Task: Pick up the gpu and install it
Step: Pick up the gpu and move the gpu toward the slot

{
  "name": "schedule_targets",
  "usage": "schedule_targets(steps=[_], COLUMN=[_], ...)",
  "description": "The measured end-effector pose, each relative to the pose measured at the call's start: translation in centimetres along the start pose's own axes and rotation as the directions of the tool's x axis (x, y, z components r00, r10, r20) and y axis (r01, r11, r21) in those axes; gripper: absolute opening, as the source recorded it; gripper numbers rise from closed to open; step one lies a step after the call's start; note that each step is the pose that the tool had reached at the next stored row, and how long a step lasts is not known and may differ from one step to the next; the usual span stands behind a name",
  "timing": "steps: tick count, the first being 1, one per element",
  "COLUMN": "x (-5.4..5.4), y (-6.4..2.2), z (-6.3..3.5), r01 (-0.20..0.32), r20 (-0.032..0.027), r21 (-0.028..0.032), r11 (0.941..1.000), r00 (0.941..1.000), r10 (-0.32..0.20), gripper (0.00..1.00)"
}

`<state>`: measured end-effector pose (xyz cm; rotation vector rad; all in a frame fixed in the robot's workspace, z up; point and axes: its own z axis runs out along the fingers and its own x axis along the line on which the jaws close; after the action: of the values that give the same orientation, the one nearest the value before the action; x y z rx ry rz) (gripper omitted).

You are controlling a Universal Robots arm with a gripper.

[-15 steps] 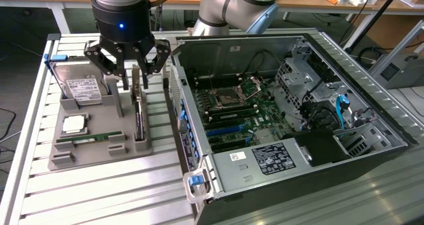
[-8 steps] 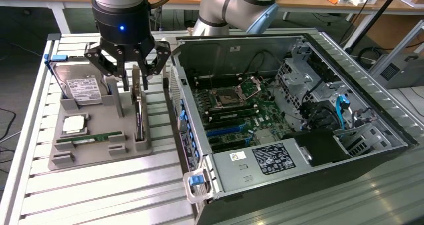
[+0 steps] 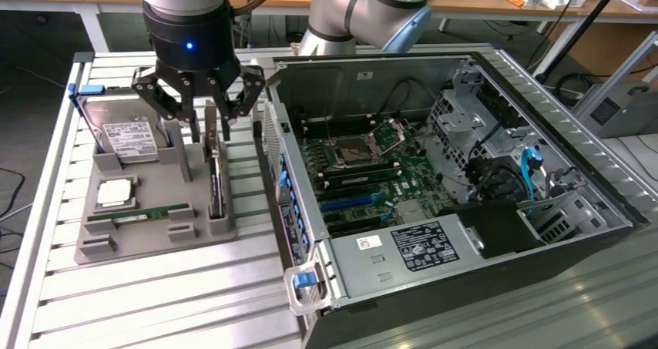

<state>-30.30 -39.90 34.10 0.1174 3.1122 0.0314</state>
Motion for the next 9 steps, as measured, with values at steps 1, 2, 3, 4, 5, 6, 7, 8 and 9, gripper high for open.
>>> schedule_targets(steps=[1,2,3,4,5,6,7,8,9], x=[0.0,0.0,0.0,0.0,0.0,0.0,0.0,0.0,0.0], y=[0.0,0.0,0.0,0.0,0.0,0.0,0.0,0.0,0.0], z=[0.02,0.03,0.06,0.07,0.09,0.1,0.12,0.14,0.17], r01=[0.0,0.0,0.0,0.0,0.0,0.0,0.0,0.0,0.0], r20=[0.0,0.0,0.0001,0.0,0.0001,0.0,-0.0001,0.0,0.0], r21=[0.0,0.0,-0.0001,0.0,0.0,0.0,0.0001,0.0,0.0], r11=[1.0,1.0,1.0,1.0,1.0,1.0,1.0,1.0,1.0], r00=[1.0,1.0,1.0,1.0,1.0,1.0,1.0,1.0,1.0], r10=[0.0,0.0,0.0,0.0,0.0,0.0,0.0,0.0,0.0], gripper=[0.42,0.42,0.42,0.42,0.42,0.42,0.42,0.42,0.42])
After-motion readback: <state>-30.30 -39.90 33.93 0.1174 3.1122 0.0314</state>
